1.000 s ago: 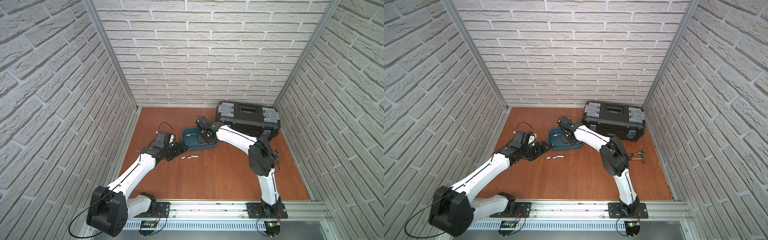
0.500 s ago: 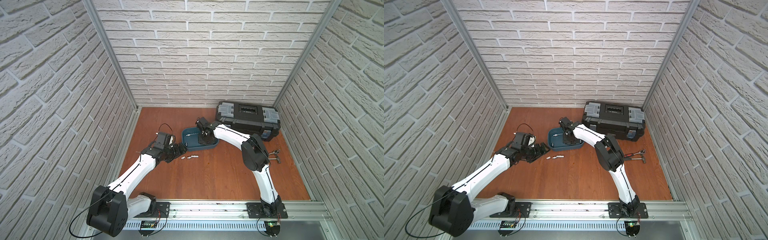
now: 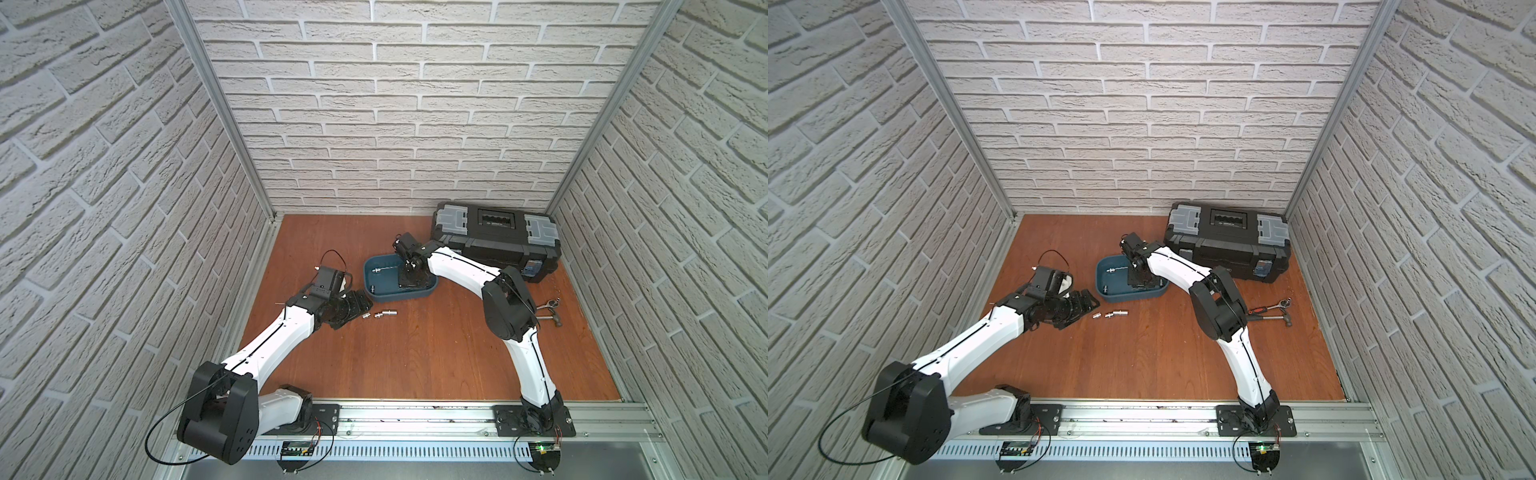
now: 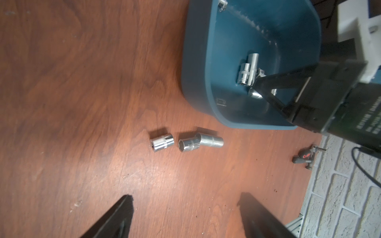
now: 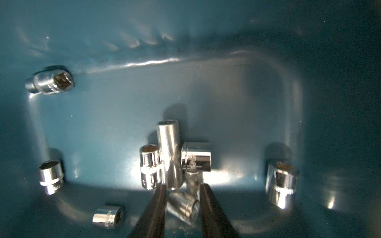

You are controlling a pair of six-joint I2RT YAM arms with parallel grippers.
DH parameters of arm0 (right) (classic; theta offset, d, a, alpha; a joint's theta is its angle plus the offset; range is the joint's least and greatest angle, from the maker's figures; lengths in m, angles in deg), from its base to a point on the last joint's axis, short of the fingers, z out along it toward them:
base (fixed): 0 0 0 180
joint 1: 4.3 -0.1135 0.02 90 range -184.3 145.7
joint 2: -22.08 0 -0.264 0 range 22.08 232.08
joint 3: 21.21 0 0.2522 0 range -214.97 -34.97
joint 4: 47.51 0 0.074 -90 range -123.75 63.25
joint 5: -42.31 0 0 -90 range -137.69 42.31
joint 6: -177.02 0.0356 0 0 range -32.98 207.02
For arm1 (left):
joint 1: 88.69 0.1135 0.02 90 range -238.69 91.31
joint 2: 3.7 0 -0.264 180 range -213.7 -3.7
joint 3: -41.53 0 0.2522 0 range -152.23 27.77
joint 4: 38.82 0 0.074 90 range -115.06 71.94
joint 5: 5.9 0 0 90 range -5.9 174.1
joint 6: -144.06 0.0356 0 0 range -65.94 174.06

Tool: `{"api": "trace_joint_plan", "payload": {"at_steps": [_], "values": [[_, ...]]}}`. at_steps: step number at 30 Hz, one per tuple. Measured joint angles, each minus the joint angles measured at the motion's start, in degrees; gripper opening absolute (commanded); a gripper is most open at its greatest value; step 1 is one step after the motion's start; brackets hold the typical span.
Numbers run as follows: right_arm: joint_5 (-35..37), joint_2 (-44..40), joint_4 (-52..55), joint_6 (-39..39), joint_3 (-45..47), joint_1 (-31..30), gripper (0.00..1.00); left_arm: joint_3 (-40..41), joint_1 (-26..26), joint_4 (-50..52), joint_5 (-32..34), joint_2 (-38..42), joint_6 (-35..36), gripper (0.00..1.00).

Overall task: Put the socket on the desktop into the storage box
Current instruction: Place the socket head in the storage box, then pick up the socket head from the center of the board.

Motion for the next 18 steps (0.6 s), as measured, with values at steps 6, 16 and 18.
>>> {"api": "trace_joint_plan", "payload": {"at_steps": [6, 16, 18], "values": [[0.09, -0.52, -0.33, -0.07, 0.76, 0.00, 0.40, 0.00, 0.00, 0.92, 1.05, -0.46, 0.17, 0.82], [1.16, -12.61, -2.67, -0.33, 9.92, -1.09, 0.40, -1.68, -0.50, 4.33, 3.74, -4.81, 1.38, 0.79], [1.38, -16.22, -3.21, -0.42, 12.20, -1.79, 0.40, -2.32, -0.70, 4.57, 4.24, -5.68, 1.49, 0.78]]}}
